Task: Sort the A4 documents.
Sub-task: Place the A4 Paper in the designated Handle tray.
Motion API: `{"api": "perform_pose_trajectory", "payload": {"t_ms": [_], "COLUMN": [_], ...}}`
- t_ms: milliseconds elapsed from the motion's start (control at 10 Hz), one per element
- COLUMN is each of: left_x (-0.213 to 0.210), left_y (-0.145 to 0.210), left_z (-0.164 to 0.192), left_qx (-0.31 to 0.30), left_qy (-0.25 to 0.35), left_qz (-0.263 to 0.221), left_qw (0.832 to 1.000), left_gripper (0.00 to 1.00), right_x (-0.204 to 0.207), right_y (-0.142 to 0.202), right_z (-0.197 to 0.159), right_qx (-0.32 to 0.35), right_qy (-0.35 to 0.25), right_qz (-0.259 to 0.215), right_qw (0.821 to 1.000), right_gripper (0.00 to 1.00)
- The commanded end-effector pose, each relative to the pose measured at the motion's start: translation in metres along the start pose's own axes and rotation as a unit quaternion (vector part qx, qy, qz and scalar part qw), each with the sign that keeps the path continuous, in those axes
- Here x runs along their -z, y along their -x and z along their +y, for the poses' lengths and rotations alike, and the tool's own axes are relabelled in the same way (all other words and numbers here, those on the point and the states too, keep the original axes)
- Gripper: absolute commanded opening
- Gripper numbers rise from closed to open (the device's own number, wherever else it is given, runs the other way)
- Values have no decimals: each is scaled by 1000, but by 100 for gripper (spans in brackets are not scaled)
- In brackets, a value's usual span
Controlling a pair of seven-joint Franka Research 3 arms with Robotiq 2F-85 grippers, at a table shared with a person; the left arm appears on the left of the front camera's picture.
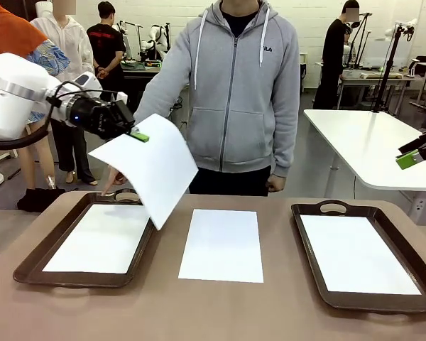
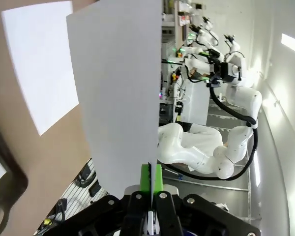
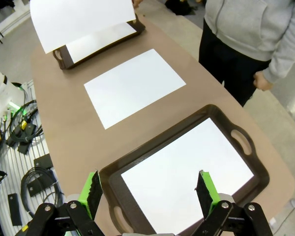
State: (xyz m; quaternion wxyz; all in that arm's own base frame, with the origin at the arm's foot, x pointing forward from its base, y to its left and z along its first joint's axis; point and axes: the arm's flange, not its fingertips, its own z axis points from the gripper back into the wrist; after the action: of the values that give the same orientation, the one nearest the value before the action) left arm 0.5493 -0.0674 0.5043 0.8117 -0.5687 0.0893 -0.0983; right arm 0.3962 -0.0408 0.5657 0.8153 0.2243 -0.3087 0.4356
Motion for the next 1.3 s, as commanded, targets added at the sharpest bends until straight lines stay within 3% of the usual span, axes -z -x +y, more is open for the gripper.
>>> {"api": "perform_pose_trajectory", "payload": {"t_ms": [0, 500, 1200], "left_x": [-8, -16, -31], "left_y": [24, 40, 26], "left_z": [7, 63, 116], "left_qx": [-20, -45, -58], "left_qy": [-30, -79, -136], "left_qz": [-5, -33, -71], "left_qw": [999, 995, 987], "left_gripper": [1, 1, 1], "right_x": [0, 0, 0], "right_y": [0, 0, 0], "right_z": [0, 0, 0], "right_qx": [1, 1, 1], "right_qy": [-2, -2, -2], "right_qz": [-2, -2, -2], "right_qw": [1000, 1000, 1000], "right_gripper": [100, 100, 100]}}
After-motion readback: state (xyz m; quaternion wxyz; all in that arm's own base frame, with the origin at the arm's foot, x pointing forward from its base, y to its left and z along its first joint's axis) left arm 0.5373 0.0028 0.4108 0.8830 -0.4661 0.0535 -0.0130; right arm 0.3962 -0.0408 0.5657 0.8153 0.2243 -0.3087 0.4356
